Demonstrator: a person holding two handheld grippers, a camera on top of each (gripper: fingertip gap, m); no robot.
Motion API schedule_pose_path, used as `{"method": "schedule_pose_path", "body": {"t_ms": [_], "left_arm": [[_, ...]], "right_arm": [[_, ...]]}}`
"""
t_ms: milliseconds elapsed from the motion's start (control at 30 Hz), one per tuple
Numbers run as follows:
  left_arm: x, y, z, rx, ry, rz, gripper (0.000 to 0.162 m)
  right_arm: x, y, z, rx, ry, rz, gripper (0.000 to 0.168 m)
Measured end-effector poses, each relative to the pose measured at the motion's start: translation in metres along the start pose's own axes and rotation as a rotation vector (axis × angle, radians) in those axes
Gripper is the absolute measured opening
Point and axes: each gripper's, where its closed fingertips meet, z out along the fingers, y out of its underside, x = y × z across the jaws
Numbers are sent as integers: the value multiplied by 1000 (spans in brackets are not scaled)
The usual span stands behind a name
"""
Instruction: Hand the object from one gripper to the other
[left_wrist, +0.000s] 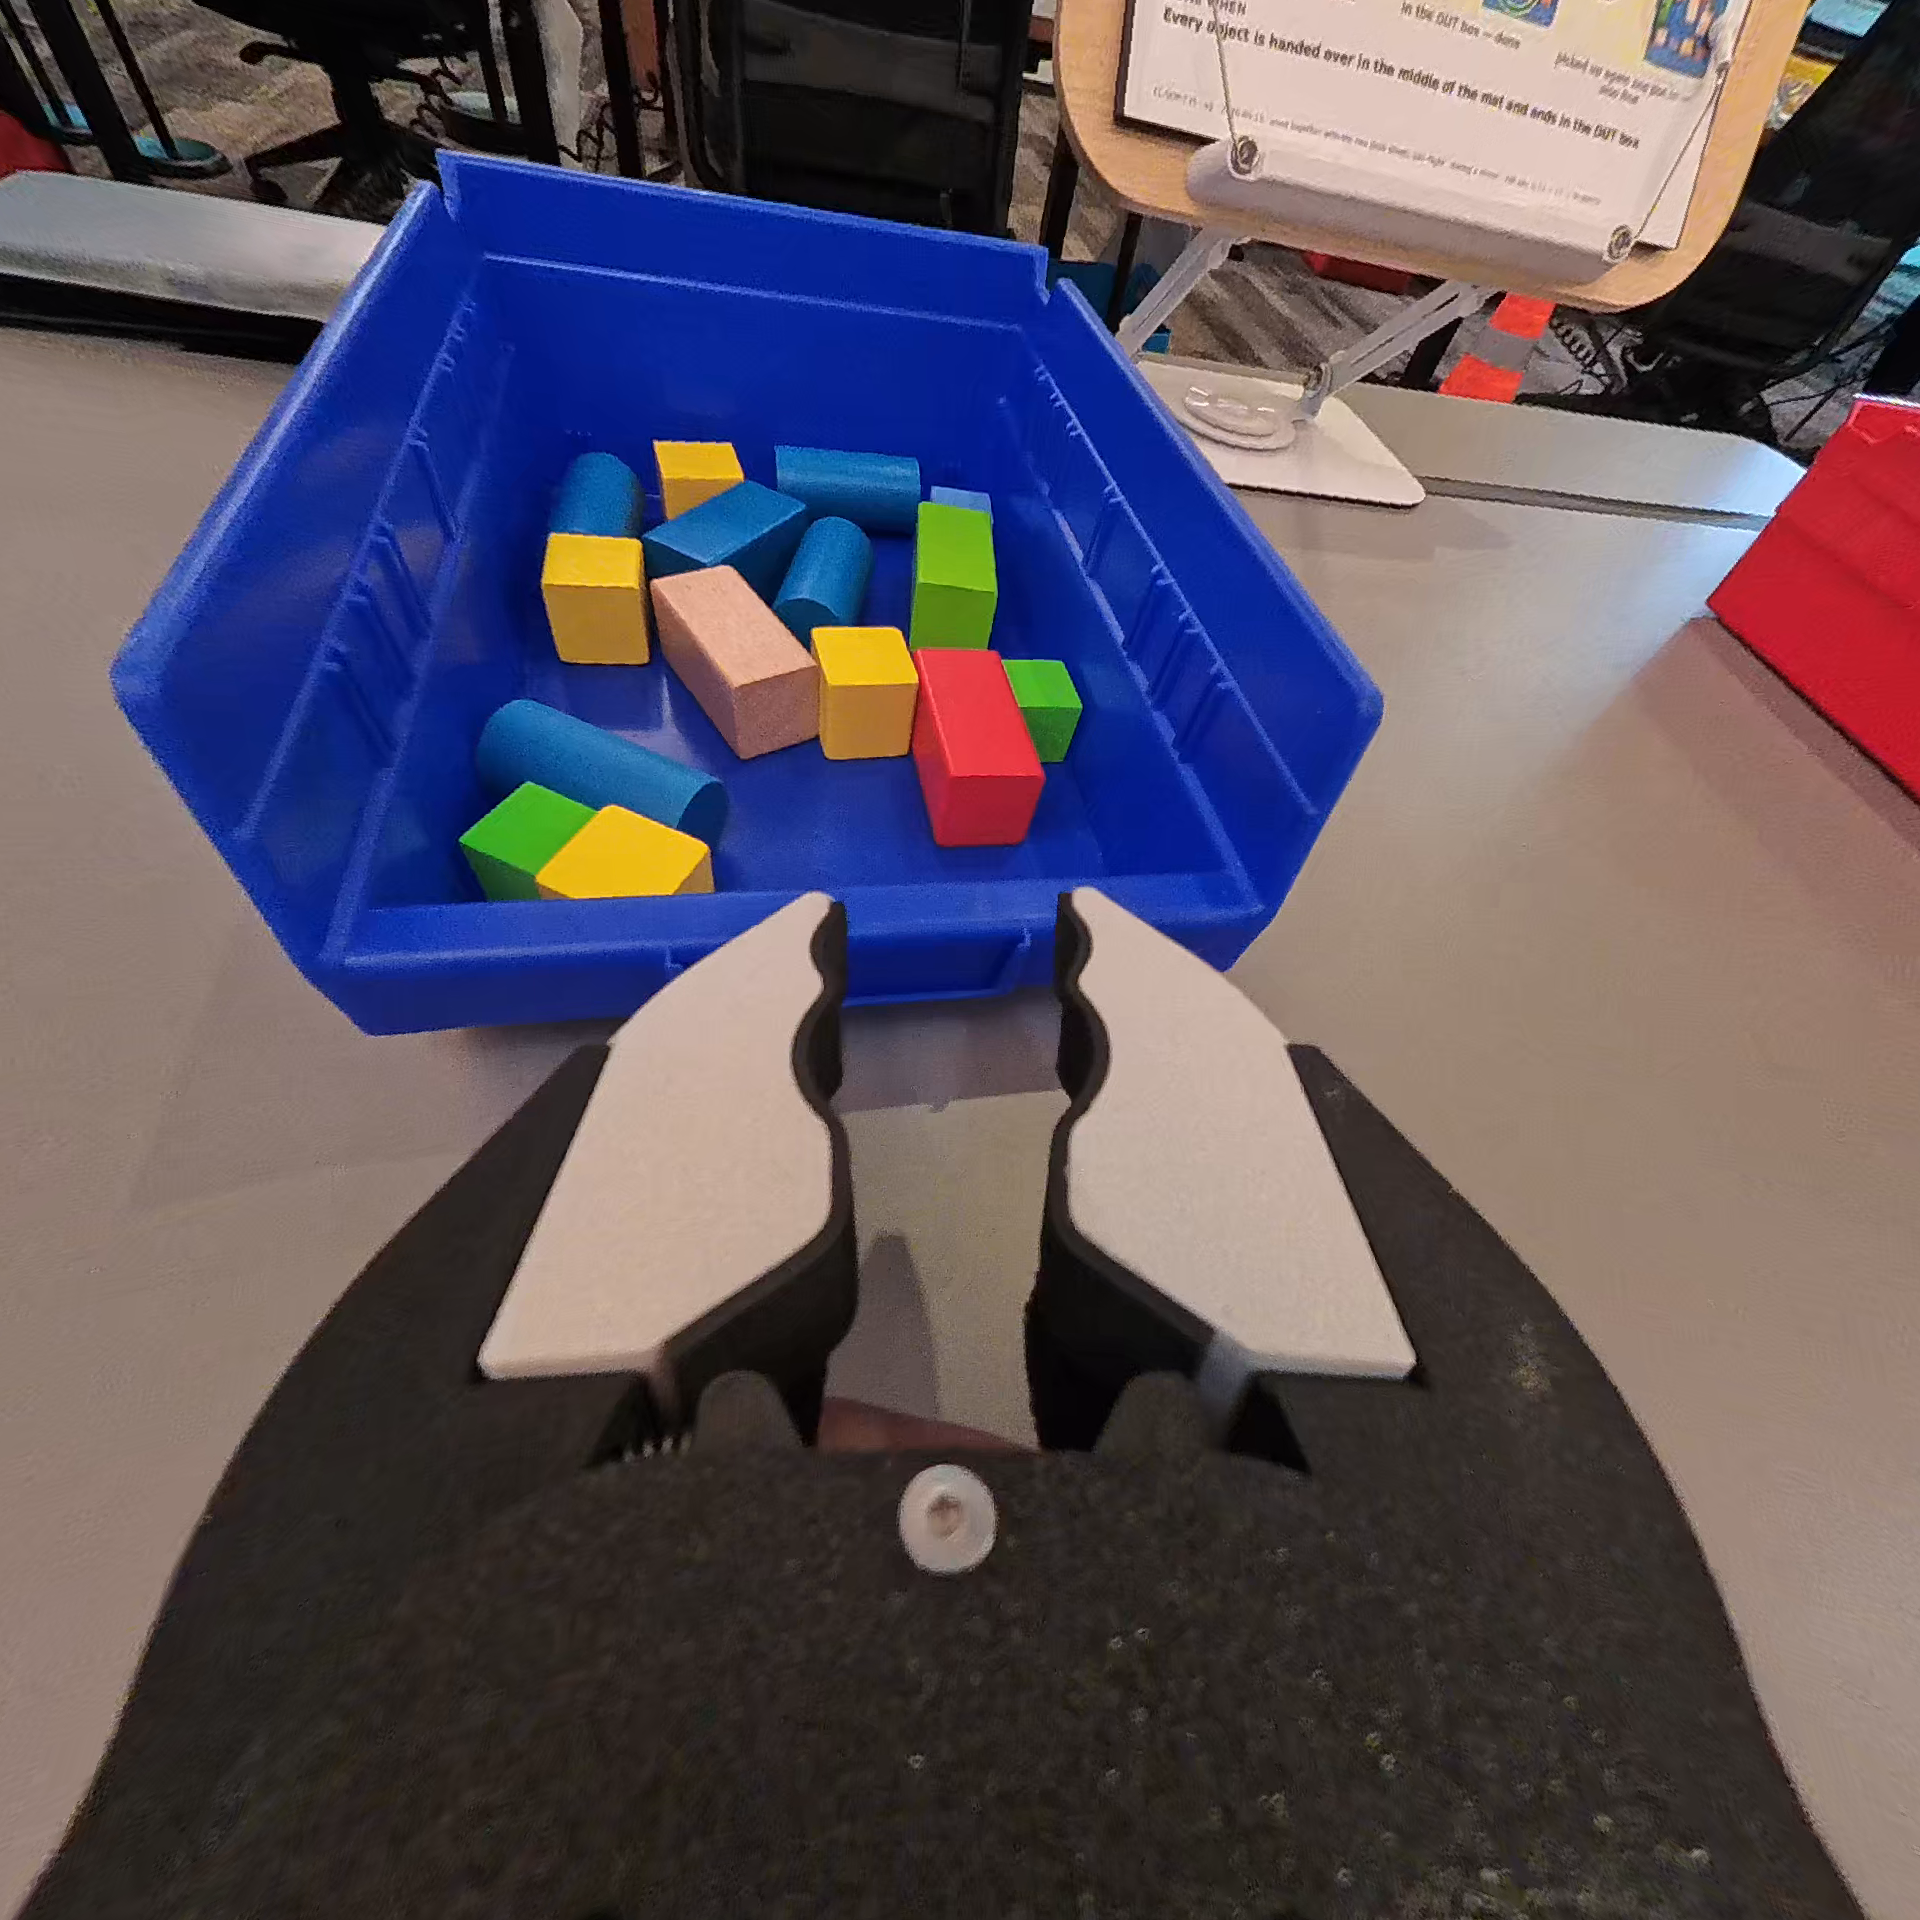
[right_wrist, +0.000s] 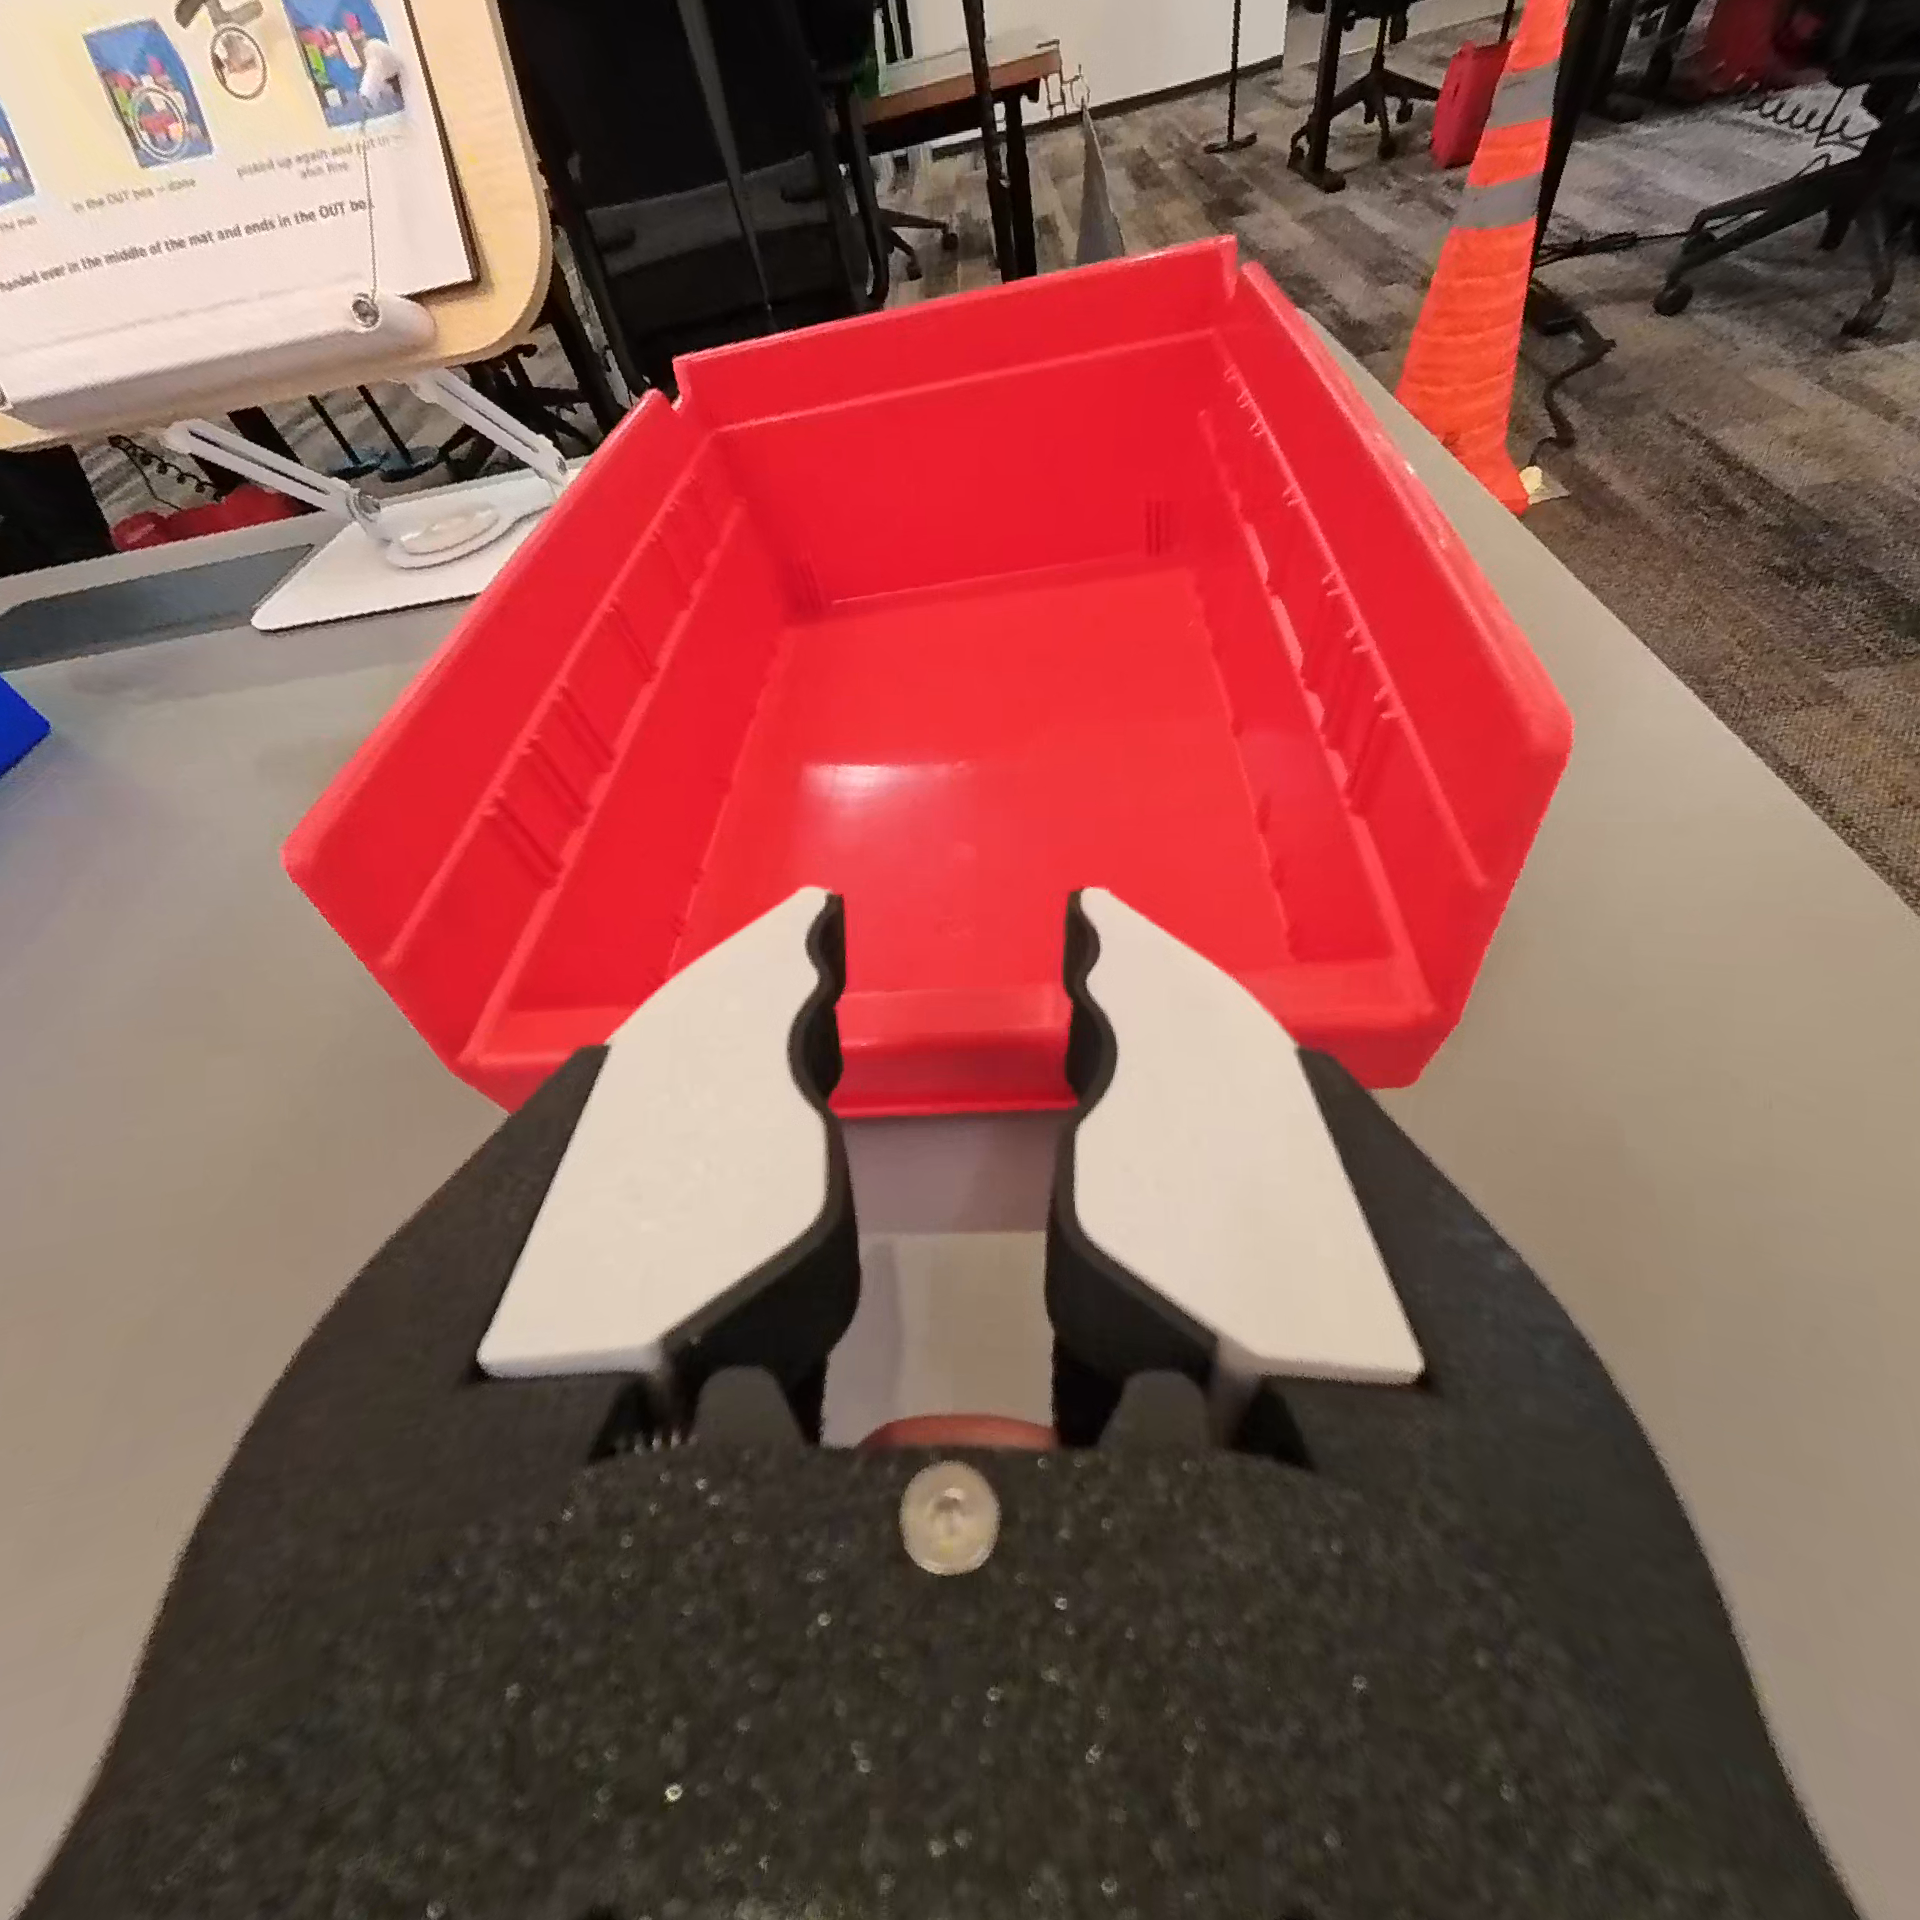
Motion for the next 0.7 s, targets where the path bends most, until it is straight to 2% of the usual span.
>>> {"method": "schedule_pose_path", "body": {"t_ms": [267,333,433,533,633,700], "left_arm": [[14,-1,3,-27,88,-21,39],[23,-9,5,-63,138,18,44],[20,-30,14,-135,105,38,49],[12,-42,35,-294,53,12,49],[2,-33,61,-564,-20,-17,50],[0,-22,77,-737,-37,-26,55]], "right_arm": [[0,2,-1,-4,11,-15,40],[-1,4,-1,-15,8,-15,39],[0,1,0,-6,5,-13,39],[2,6,-1,-20,0,1,39],[3,8,1,-28,-9,10,40],[2,9,0,-31,-10,9,39]]}}
